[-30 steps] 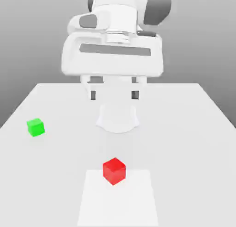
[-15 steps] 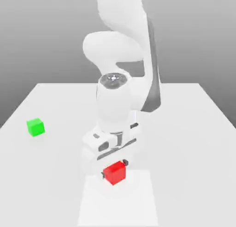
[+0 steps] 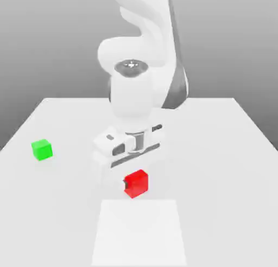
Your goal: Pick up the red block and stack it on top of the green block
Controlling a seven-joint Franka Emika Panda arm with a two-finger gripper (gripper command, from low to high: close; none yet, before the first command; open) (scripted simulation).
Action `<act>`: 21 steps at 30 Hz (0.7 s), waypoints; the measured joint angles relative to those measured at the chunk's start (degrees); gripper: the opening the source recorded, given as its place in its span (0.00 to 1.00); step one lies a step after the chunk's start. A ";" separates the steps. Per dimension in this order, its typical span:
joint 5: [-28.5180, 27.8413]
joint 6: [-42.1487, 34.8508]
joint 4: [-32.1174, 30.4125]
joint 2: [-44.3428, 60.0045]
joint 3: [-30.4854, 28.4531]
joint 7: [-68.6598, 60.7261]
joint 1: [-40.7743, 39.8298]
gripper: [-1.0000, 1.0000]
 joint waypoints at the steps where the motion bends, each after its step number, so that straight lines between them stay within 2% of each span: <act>1: -0.87 -0.55 0.09 -0.57 -1.08 1.71 -2.24 0.00; 10: -7.44 -4.71 0.95 -4.73 -11.09 16.70 -23.10 0.00; 21: -12.59 -8.26 1.61 -7.65 -22.94 32.73 -47.78 0.00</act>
